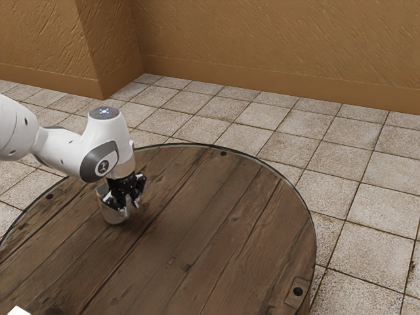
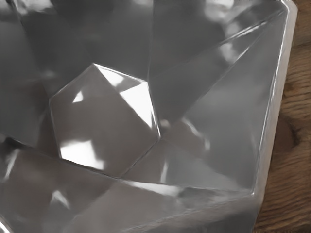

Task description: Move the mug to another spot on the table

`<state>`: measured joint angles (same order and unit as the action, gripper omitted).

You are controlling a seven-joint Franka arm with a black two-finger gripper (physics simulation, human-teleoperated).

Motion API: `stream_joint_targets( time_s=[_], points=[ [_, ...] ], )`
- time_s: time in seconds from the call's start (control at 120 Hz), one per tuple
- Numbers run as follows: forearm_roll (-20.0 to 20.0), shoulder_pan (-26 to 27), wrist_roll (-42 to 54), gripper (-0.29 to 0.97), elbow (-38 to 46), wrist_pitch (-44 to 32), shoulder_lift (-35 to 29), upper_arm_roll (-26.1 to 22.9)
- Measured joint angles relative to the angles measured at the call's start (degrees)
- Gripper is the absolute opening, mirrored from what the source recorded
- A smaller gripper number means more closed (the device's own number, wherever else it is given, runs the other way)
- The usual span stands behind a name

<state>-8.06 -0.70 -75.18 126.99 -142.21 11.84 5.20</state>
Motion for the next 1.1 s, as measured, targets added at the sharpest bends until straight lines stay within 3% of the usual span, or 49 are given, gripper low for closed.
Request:
stream_joint_targets(
  time_s=[0.1, 0.433, 0.583, 0.808, 1.1],
  points=[
    [-1.2, 0.0, 0.1, 0.07, -0.2, 0.1, -0.1, 0.0],
    [-15.6, -0.4, 0.1, 0.09, 0.0, -5.6, -0.6, 0.4],
    [-21.4, -0.5, -1.6, 0.08, 4.7, -7.6, -4.6, -0.4],
    [-23.4, 0.5, -6.5, 0.10, 10.9, -8.9, -7.6, -6.0],
    [-23.7, 0.3, -11.4, 0.10, 11.3, -10.0, -7.7, -6.6]
  ],
)
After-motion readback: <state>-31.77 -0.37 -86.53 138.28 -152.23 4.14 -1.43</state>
